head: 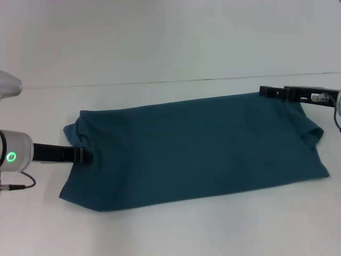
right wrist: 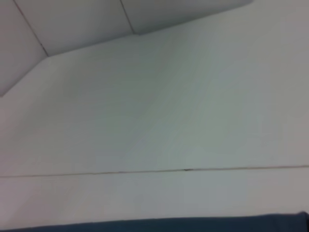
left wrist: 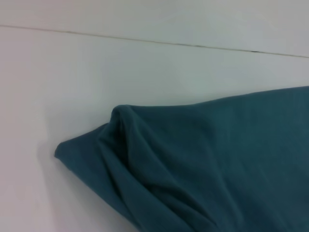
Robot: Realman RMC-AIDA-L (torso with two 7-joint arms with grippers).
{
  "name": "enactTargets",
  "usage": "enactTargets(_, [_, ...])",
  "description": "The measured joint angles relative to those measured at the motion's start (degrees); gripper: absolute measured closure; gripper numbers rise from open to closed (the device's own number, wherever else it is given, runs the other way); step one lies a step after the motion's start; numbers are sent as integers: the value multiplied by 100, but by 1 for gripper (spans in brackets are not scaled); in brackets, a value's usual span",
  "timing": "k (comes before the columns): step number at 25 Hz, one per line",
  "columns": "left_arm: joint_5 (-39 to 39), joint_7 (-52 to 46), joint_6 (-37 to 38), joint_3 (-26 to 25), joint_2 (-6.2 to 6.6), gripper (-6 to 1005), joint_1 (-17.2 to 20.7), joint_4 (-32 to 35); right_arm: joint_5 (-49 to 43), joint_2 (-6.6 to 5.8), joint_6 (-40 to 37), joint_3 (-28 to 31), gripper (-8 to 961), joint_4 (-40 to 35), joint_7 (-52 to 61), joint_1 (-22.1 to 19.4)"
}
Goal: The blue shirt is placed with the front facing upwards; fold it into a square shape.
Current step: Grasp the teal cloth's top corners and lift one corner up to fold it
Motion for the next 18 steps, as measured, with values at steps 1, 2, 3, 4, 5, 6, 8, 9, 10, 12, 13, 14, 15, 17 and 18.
enactTargets(1, [-22,0,37,1,0,965,2,22,128,4,-1,-6,129,15,-139,-26])
enactTargets(2, [-43,2,77,1,0,965,7,60,340,12,9,-17,129,57,-364,-70])
enactTargets(3, [-67,4,120,1,1,966,11,117,527,20,12,-28,130,100,-558,-105])
enactTargets(4, [-79,4,146,0,1,966,14,157,837,23,27,-29,130,204,-924,-153])
enactTargets(5, [-82,1,188,1,1,966,17,225,1096,26,31,-29,130,311,-1234,-194])
enactTargets(6, [-84,-3,213,0,2,966,16,264,1379,27,30,-27,130,425,-1604,-234])
enactTargets(8, [-118,-21,287,-2,2,966,17,347,2185,32,11,-11,131,780,-2562,-348])
enactTargets(9, [-145,-24,322,0,2,966,12,372,2549,34,3,-9,131,959,-2974,-392])
enactTargets(10, [-174,-24,345,-1,2,965,6,386,2920,35,-7,-10,131,1158,-3357,-429])
enactTargets(12, [-210,-24,378,0,2,965,-9,414,3574,37,-63,-16,132,1569,-4101,-481])
enactTargets(13, [-212,-24,390,-1,2,965,-17,429,3809,37,-107,-9,174,1743,-4401,-491])
enactTargets(14, [-213,-25,397,0,2,965,-24,438,3905,38,-135,-5,216,1836,-4547,-491])
enactTargets(15, [-214,-27,398,0,2,965,-27,441,3964,38,-159,1,259,1906,-4671,-493])
enactTargets(17, [-218,-33,401,0,2,965,-36,446,3990,38,-172,7,343,1947,-4744,-494])
enactTargets(18, [-218,-35,402,0,2,965,-39,448,3990,38,-176,5,424,1951,-4756,-494])
